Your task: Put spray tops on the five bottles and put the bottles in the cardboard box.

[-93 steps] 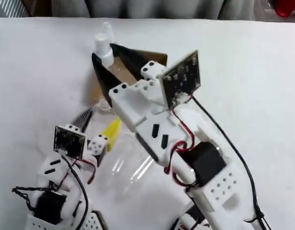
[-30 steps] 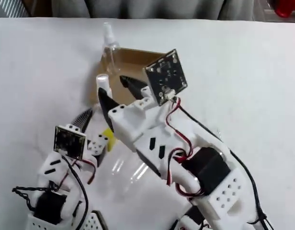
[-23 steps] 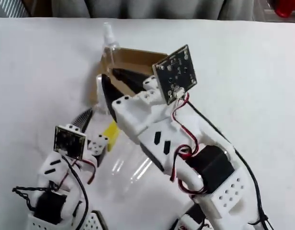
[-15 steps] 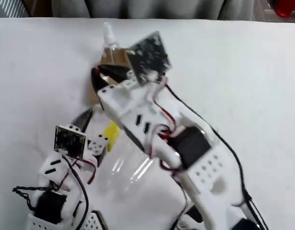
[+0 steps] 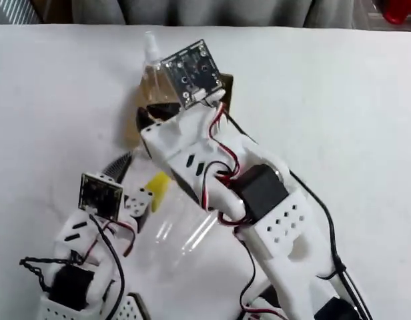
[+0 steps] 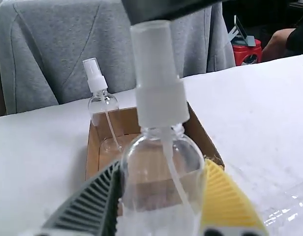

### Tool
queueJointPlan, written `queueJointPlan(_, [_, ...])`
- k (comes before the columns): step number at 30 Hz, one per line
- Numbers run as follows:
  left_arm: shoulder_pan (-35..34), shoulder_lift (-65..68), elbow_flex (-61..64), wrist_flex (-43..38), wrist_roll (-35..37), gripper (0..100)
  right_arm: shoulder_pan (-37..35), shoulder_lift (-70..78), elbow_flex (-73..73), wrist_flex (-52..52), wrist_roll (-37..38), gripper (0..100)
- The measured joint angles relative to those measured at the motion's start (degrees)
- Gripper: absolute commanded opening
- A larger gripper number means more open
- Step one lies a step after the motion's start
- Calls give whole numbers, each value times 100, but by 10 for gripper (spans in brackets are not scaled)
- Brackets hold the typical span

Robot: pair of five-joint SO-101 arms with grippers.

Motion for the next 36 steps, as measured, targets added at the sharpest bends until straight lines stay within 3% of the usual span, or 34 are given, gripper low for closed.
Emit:
queueJointPlan(16, [-9, 0, 0, 0, 0, 20, 185, -193, -141, 79, 0, 19])
queueJointPlan(24, [-26, 0, 185, -273, 0, 20, 774, -651, -141, 580, 0, 19])
queueJointPlan(32, [-396, 0, 343, -941, 0, 20, 2084, -756, -132, 2163, 44, 19])
queueJointPlan(36, [-492, 0, 343, -985, 0, 20, 2963, -765, 413, 2567, 536, 19])
